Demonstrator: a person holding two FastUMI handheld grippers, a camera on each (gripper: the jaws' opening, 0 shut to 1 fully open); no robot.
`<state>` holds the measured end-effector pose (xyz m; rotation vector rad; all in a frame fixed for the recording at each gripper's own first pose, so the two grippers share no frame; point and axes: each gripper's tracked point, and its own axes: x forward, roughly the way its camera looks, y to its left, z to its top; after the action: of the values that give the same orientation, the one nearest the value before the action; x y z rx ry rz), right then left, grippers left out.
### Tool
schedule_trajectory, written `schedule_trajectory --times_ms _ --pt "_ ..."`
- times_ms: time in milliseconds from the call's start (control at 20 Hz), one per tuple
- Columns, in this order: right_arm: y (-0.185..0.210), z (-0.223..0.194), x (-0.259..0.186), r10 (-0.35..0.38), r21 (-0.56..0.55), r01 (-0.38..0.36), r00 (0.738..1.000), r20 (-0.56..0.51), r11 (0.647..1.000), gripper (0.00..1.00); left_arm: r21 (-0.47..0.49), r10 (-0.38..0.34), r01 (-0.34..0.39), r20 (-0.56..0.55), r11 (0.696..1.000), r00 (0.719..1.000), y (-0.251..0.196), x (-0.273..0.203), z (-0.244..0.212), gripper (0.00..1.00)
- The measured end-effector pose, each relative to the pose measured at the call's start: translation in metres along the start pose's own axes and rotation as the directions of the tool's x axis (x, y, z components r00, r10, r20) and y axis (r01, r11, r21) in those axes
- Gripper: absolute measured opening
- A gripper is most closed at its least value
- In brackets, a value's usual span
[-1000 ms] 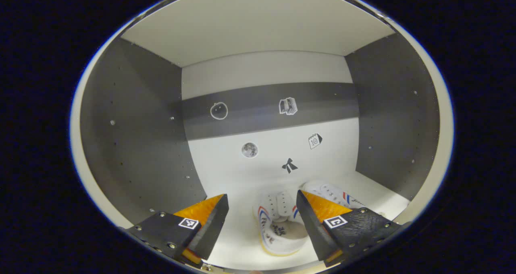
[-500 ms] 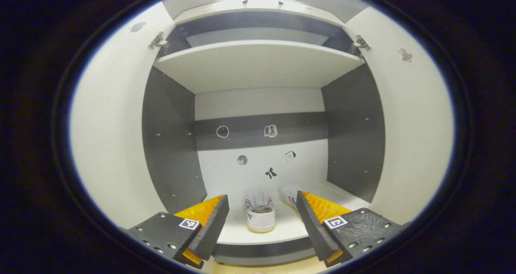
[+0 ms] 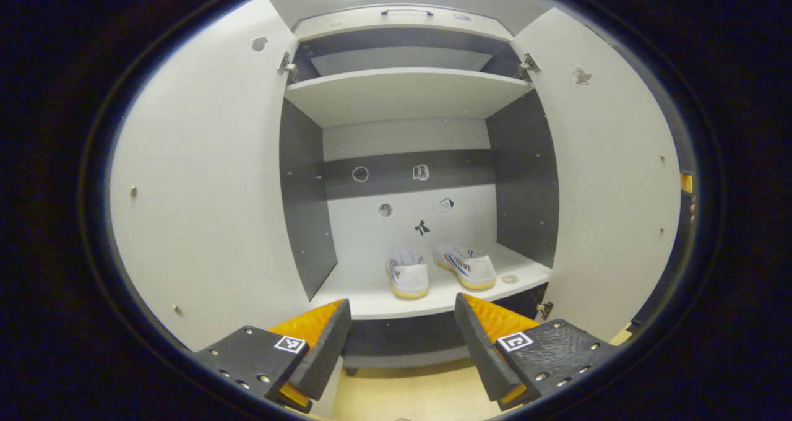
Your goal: Grab one shoe with the right hand and put it into the shoe cabinet, grab the other shoe with the left hand and put it into the shoe cabinet; then close the right door with the right hand and the left door with the left hand.
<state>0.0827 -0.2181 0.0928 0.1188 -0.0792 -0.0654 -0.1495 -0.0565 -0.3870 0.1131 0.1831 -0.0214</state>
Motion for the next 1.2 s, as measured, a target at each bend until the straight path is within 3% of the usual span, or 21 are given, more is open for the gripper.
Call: schedule_trajectory --times_ms 150,200,300,350,400,500,550,600,650,700,750,800,1050,1100,1150,1200 --pt "0.005 0.003 0.003 0.006 -0.016 -0.005 1.0 0.012 1.0 0.92 -0.023 0.0 -0.001 -0.02 1.0 1.0 0.003 -0.011 -0.014 1.0" --pt "0.006 0.001 -0.001 -0.001 -0.009 0.001 1.0 0.008 1.0 0.96 -0.034 -0.007 0.006 -0.027 0.999 1.0 0.003 -0.012 -0.017 0.95" --pt "0.011 0.001 -0.003 -0.009 -0.008 0.009 1.0 0.004 1.0 0.91 -0.045 -0.02 0.018 -0.037 0.999 0.999 0.0 -0.015 -0.025 1.0" --pt "0.012 0.002 -0.005 -0.017 -0.028 0.017 1.0 0.006 0.999 0.97 -0.053 -0.028 0.026 -0.04 0.998 0.999 -0.002 -0.016 -0.026 0.96" --pt "0.013 0.004 -0.005 -0.028 -0.05 0.029 1.0 0.012 0.998 0.9 -0.063 -0.037 0.034 -0.042 0.997 0.998 -0.004 -0.017 -0.027 1.0" --pt "0.02 0.004 -0.007 -0.034 -0.069 0.035 0.999 0.016 0.997 0.94 -0.086 -0.045 0.041 -0.046 0.995 0.998 -0.003 -0.021 -0.029 1.0" --pt "0.023 0.004 -0.011 -0.033 -0.064 0.034 0.999 0.013 0.997 0.9 -0.097 -0.052 0.047 -0.053 0.994 0.997 -0.003 -0.024 -0.033 1.0" --pt "0.028 -0.001 -0.009 -0.029 -0.049 0.029 1.0 0.006 0.998 0.81 -0.105 -0.06 0.053 -0.06 0.993 0.996 -0.003 -0.026 -0.036 0.96" --pt "0.035 -0.004 -0.011 -0.022 -0.032 0.022 1.0 -0.006 0.999 0.82 -0.11 -0.063 0.055 -0.068 0.992 0.996 -0.002 -0.029 -0.039 0.88" --pt "0.043 -0.006 -0.014 -0.012 -0.013 0.012 1.0 -0.012 1.0 0.89 -0.117 -0.063 0.054 -0.077 0.992 0.995 0.001 -0.031 -0.042 0.96" --pt "0.052 -0.008 -0.015 -0.001 -0.001 0.001 1.0 -0.02 1.0 0.82 -0.126 -0.067 0.056 -0.085 0.991 0.994 0.004 -0.035 -0.045 0.95" --pt "0.061 -0.009 -0.016 0.012 0.007 -0.012 1.0 -0.02 1.0 0.89 -0.134 -0.068 0.056 -0.09 0.989 0.994 0.007 -0.038 -0.047 0.96" --pt "0.108 -0.019 -0.013 0.065 0.029 -0.064 0.997 -0.036 0.997 0.89 -0.106 -0.068 0.058 -0.089 0.993 0.994 0.026 -0.061 -0.044 0.96" --pt "0.119 -0.02 -0.013 0.075 0.021 -0.074 0.996 -0.039 0.997 0.89 -0.099 -0.063 0.054 -0.09 0.994 0.994 0.03 -0.065 -0.043 1.0" --pt "0.13 -0.02 -0.011 0.086 0.01 -0.086 0.996 -0.039 0.996 0.89 -0.103 -0.061 0.051 -0.093 0.993 0.994 0.034 -0.07 -0.044 0.95" --pt "0.142 -0.021 -0.009 0.101 -0.002 -0.101 0.994 -0.041 0.995 0.89 -0.117 -0.06 0.049 -0.093 0.992 0.994 0.038 -0.074 -0.042 1.0"
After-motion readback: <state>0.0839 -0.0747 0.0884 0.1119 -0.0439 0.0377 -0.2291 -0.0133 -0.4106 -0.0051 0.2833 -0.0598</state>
